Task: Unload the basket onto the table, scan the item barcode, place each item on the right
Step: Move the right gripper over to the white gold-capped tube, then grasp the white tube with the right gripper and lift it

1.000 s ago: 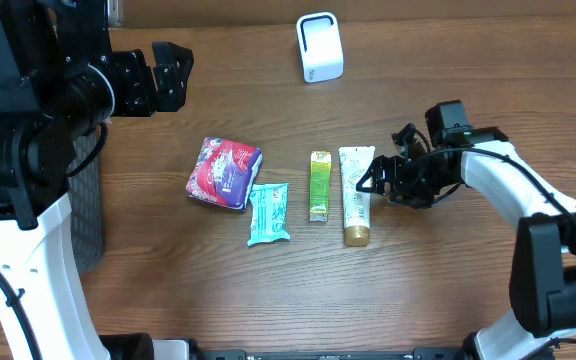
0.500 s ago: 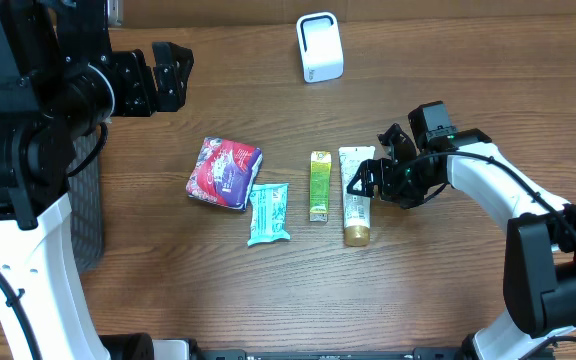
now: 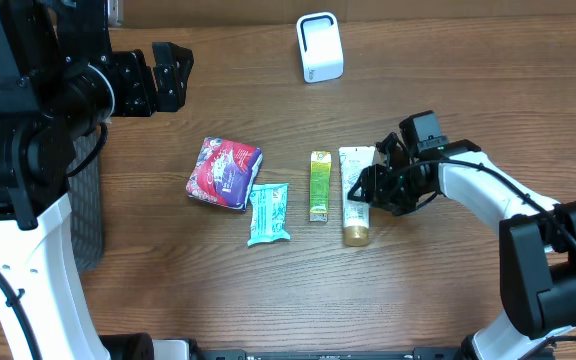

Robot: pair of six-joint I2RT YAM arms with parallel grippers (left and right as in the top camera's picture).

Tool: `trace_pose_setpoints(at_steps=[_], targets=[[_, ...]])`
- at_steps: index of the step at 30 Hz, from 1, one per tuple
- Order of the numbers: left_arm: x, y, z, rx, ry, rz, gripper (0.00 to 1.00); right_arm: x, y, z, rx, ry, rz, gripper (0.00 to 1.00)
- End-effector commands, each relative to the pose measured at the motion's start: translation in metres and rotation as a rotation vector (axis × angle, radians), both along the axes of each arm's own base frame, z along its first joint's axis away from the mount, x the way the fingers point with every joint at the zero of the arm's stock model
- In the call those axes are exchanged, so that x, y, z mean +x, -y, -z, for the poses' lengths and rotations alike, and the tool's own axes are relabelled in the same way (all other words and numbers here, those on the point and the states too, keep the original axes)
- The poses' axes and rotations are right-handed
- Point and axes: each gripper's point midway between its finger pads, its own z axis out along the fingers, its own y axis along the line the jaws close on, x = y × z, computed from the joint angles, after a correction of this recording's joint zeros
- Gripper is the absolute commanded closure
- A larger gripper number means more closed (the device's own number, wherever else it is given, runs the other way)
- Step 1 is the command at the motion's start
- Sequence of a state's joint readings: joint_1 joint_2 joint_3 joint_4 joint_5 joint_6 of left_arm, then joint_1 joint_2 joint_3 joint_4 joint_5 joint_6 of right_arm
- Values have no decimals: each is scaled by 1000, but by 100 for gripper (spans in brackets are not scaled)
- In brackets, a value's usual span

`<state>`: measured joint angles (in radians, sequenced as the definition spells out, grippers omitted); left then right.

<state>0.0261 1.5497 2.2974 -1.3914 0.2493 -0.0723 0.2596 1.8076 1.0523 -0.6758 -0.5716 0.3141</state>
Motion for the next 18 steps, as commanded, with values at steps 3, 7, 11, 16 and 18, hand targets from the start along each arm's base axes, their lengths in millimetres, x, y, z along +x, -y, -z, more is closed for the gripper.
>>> trace_pose_setpoints(at_steps=[3,7,11,16,18], targets=[[0,-1,-3,14,15,6,0,-9,5,1,-66,-45,18,37],[0,-1,-3,14,15,6,1,-6,14,-15,-173,12,15,36],[0,-1,-3,14,15,6,0,-4,3,-44,-203,109,6,35],[0,-1,-3,14,15,6,0,-20,-15,-48,-306,135,32,35],[0,-1,-3,14,15,6,1,-28,-19,-39,-370,130,58,35]])
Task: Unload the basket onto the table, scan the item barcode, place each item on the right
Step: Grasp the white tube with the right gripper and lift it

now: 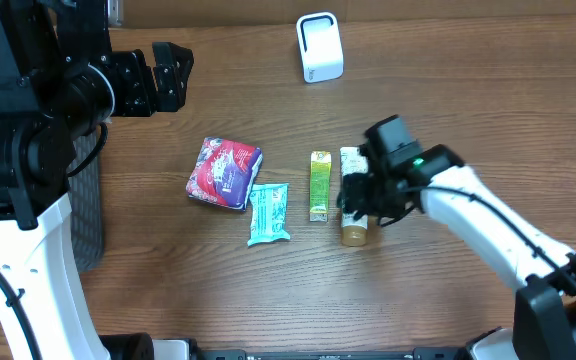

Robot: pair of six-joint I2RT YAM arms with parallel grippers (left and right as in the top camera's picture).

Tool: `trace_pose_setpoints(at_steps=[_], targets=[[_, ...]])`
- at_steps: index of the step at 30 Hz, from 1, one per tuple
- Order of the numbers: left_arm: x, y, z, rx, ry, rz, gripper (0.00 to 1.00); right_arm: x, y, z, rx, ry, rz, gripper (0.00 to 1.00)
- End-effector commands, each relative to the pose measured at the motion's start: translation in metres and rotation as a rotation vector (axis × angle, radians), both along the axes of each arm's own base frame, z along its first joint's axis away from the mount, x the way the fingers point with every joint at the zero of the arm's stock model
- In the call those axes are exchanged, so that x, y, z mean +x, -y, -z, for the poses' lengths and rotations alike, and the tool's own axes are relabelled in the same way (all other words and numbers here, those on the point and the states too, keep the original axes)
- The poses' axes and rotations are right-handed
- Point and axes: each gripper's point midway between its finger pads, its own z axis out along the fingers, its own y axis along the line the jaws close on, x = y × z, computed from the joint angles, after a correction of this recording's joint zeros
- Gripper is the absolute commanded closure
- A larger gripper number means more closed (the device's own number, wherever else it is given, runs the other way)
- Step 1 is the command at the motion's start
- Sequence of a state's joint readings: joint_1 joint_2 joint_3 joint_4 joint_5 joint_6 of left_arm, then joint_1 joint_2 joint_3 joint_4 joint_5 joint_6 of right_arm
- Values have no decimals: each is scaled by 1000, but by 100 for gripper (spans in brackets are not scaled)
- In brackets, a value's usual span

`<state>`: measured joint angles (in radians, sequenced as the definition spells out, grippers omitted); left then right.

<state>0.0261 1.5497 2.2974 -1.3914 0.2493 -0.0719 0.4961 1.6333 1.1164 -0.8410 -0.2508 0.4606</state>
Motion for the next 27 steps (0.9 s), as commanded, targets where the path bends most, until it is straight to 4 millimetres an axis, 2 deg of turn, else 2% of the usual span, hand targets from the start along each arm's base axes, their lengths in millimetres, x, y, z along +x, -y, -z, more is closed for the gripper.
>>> trace_pose_setpoints(at_steps=[1,3,4,7,10,14,18,22,25,27], targets=[[0,-1,-3,14,15,6,0,-3,2,8,-129,28,103,37],[0,-1,-3,14,15,6,0,-11,-6,13,-142,15,110,49],[0,-1,-3,14,15,6,1,-14,-10,15,-140,7,115,62],[0,-1,-3,14,15,6,0,-19,-16,20,-141,-16,145,85],[0,-1,-3,14,15,6,0,-20,-23,24,-121,-30,143,95],[0,-1,-3,14,15,6,0,-19,-29,34,-108,-51,136,96],[0,-1,-3,14,15,6,0,-21,-27,47,-134,-86,154,96],[0,-1,-3,14,15,6,1,-20,-18,50,-150,-112,197,96],[0,-1,-4,14,16,6,0,-20,7,51,-202,-152,251,96],[0,-1,-3,14,15,6,1,-18,30,53,-261,-165,299,96]])
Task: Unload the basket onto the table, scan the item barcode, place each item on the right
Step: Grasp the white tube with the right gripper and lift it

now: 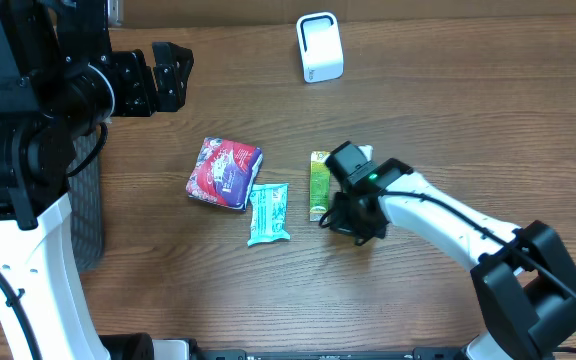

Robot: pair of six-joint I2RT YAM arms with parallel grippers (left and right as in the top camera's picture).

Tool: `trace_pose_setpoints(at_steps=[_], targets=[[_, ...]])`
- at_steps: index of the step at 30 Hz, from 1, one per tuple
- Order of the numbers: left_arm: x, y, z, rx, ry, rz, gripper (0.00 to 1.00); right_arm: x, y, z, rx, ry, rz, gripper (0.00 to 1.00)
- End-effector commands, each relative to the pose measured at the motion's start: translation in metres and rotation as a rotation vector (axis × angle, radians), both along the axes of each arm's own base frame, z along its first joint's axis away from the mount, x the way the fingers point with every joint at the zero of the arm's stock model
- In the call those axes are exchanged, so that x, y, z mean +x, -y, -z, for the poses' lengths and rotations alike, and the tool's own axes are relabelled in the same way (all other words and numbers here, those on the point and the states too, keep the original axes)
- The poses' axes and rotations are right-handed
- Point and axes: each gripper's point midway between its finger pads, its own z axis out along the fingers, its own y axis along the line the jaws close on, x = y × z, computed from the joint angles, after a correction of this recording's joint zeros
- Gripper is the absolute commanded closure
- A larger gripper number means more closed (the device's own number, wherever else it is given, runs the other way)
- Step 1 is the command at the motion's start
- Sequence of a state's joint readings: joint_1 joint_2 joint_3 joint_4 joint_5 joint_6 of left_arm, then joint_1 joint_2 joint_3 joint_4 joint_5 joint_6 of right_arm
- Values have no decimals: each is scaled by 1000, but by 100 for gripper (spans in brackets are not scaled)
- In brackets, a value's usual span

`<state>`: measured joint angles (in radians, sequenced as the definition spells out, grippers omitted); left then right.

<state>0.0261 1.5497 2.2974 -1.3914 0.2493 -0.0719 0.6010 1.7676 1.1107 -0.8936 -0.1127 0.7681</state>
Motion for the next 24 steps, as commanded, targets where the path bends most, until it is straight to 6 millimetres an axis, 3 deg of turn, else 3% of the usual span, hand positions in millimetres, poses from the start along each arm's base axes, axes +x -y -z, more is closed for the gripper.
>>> trace_pose_setpoints(at_steps=[1,4,9,14,19,24], targets=[[0,-1,-3,14,15,6,0,14,39,3,-96,8,97,96],[0,-1,-3,14,15,6,0,30,59,3,-112,44,101,96],[0,-1,-3,14,15,6,0,82,69,-3,-57,223,41,89],[0,-1,-3,14,15,6,0,127,93,-14,-72,383,106,83],[0,-1,-3,14,15,6,0,147,109,-21,-62,447,139,82],[0,-1,-3,14,15,6,0,157,108,-27,-20,486,114,71]])
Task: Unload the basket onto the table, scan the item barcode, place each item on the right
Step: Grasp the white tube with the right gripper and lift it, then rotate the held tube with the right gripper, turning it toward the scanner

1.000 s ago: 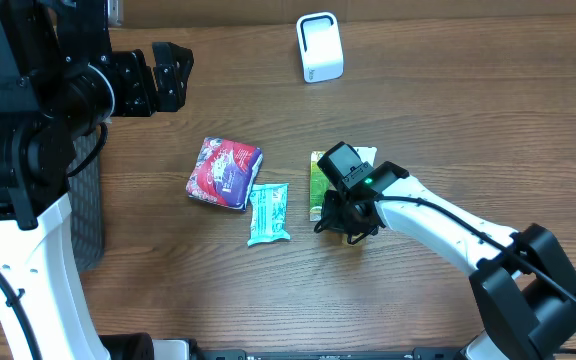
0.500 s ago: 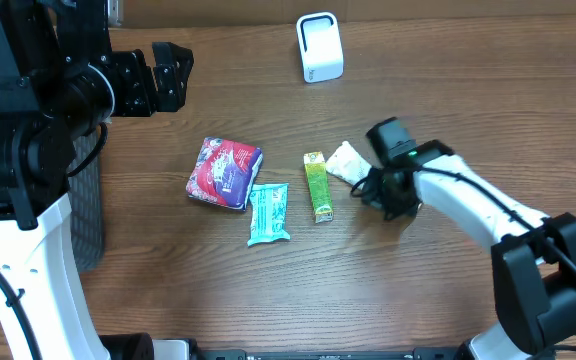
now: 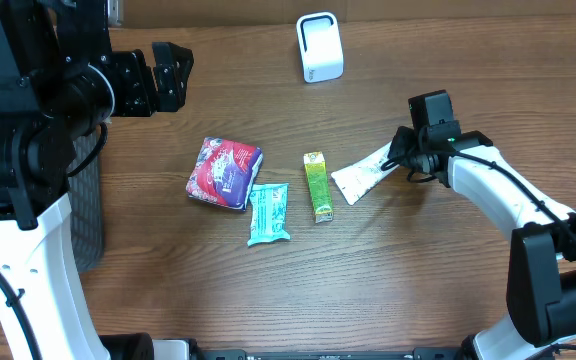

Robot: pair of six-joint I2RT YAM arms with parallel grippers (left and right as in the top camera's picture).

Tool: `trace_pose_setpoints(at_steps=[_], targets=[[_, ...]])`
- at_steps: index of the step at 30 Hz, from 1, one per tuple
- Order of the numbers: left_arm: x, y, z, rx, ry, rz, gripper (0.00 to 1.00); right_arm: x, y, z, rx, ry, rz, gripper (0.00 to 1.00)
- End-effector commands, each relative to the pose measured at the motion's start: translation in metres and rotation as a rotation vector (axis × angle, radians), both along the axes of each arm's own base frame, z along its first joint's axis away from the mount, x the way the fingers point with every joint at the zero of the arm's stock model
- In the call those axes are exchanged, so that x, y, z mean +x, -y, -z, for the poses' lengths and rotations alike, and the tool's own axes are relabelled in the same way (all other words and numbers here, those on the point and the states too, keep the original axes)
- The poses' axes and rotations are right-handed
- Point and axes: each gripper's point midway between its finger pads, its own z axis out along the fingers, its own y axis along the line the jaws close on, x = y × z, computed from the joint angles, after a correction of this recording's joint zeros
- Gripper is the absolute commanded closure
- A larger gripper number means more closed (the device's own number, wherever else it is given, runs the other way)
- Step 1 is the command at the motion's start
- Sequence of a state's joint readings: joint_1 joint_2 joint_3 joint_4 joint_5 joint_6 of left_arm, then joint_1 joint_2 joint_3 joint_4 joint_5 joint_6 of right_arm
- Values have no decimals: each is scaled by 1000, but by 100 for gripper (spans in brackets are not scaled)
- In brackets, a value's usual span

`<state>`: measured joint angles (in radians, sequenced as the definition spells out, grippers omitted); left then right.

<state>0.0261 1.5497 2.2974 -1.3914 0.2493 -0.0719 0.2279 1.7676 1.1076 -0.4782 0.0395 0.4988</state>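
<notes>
A white tube (image 3: 356, 178) with a tan cap hangs slantwise right of centre, its upper end in my right gripper (image 3: 398, 160), which is shut on it. The cap end points down-left toward a green box (image 3: 317, 186) lying on the table. The white scanner (image 3: 320, 47) stands at the back centre, well away from the tube. My left gripper (image 3: 171, 76) hovers at the upper left, far from the items; its jaws cannot be made out.
A teal packet (image 3: 268, 213) and a red-and-purple packet (image 3: 224, 172) lie left of the green box. The left arm's black base fills the left edge. The wooden table (image 3: 448, 290) runs on to the right and front.
My right gripper was low over the tube beside the green box; it now sits further right and back with the tube in it. The tube has turned diagonal. The green box has tilted slightly.
The tube lay next to the green box with my right gripper just to its right. The gripper then stood over the tube, then lower by its cap end. Now it holds the tube away from the box. The left arm stayed still.
</notes>
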Motion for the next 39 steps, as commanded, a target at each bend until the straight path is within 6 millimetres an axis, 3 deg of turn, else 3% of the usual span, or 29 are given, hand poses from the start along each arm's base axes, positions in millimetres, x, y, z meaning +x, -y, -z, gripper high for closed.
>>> trace_pose_setpoints(at_steps=[1,2,4,5,9,13,19,23,30,35,39], targets=[[0,-1,-3,14,15,6,0,2,-6,-2,31,5,-47,62],[0,-1,-3,14,15,6,0,0,-12,-3,70,-6,-64,50],[0,-1,-3,14,15,6,0,-7,-26,-6,184,-52,-59,15],[0,-1,-3,14,15,6,0,-14,-31,-5,252,-100,-8,5],[0,-1,-3,14,15,6,1,-32,-36,2,343,-220,151,1],[0,-1,-3,14,15,6,0,-39,-38,14,356,-254,225,1],[0,-1,-3,14,15,6,0,-44,-33,36,340,-243,263,16],[0,-1,-3,14,15,6,0,-46,-32,48,349,-207,255,21],[0,-1,-3,14,15,6,0,-35,-33,49,343,-118,184,33],[0,-1,-3,14,15,6,1,-34,-37,48,350,-107,163,59],[0,-1,-3,14,15,6,0,-35,-41,48,349,-109,153,68]])
